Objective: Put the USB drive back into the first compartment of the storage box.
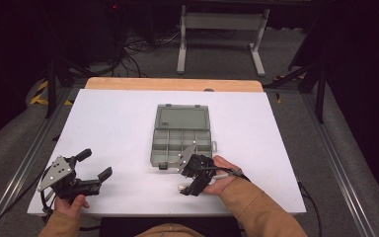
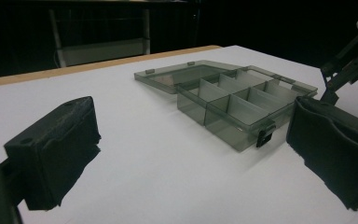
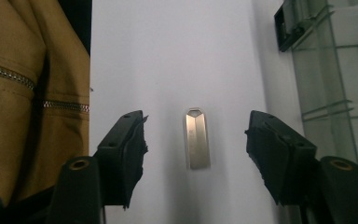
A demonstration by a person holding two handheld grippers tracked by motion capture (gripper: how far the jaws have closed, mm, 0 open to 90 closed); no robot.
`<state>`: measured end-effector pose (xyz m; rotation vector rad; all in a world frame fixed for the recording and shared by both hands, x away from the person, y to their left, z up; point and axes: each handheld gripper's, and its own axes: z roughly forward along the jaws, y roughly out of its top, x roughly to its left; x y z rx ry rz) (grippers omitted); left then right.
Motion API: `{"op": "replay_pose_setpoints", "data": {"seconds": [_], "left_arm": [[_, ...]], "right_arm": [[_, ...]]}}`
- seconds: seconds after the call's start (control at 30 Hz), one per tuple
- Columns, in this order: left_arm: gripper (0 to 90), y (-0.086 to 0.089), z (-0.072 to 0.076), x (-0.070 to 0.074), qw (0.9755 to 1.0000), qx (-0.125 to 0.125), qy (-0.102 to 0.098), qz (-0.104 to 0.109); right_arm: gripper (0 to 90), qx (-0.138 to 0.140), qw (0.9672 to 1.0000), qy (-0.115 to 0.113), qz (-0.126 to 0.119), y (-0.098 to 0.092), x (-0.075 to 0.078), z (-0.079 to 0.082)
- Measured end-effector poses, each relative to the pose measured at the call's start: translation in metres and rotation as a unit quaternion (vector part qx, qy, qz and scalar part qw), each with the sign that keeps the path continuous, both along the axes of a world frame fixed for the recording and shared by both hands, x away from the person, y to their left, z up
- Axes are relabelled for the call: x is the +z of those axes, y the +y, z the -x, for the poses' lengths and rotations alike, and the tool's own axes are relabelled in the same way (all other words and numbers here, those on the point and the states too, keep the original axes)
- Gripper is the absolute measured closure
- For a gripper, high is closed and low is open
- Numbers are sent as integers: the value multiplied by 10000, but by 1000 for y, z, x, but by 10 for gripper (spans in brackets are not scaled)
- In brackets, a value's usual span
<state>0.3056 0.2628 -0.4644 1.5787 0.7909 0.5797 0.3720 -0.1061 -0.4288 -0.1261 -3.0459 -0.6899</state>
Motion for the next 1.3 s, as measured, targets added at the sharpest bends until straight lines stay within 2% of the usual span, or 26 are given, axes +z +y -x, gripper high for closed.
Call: {"op": "replay_pose_setpoints", "data": {"seconds": [0.17, 0.23, 0.3, 0.4, 0.57, 0.67, 0.7, 0.87, 1.3], "left_arm": [[30, 0, 0, -1, 10000, 20, -24, 36], [30, 0, 0, 0, 10000, 13, -21, 31], [30, 0, 0, 0, 10000, 12, -22, 32], [30, 0, 0, 0, 10000, 13, -24, 31], [30, 0, 0, 0, 10000, 0, -11, -3], [30, 0, 0, 0, 10000, 10, -31, 26], [30, 0, 0, 0, 10000, 10, -32, 26], [31, 0, 0, 0, 10000, -1, -15, -5], [31, 0, 0, 1, 10000, 4, -16, -1]], "right_arm": [[473, 101, 9998, -46, 143, 4, -9, 1], [486, 147, 9998, -55, 114, 5, -10, 1], [542, 148, 9997, -97, 178, 5, -12, 2], [572, 102, 9996, -105, 240, 5, -12, 3], [640, 206, 9990, -268, 293, 5, -15, 3], [665, 179, 9989, -249, 359, 5, -16, 4], [687, 263, 9985, -309, 365, 5, -17, 3], [770, 328, 9978, -376, 434, 6, -19, 3], [787, 330, 9974, -434, 466, 6, -20, 6]]}}
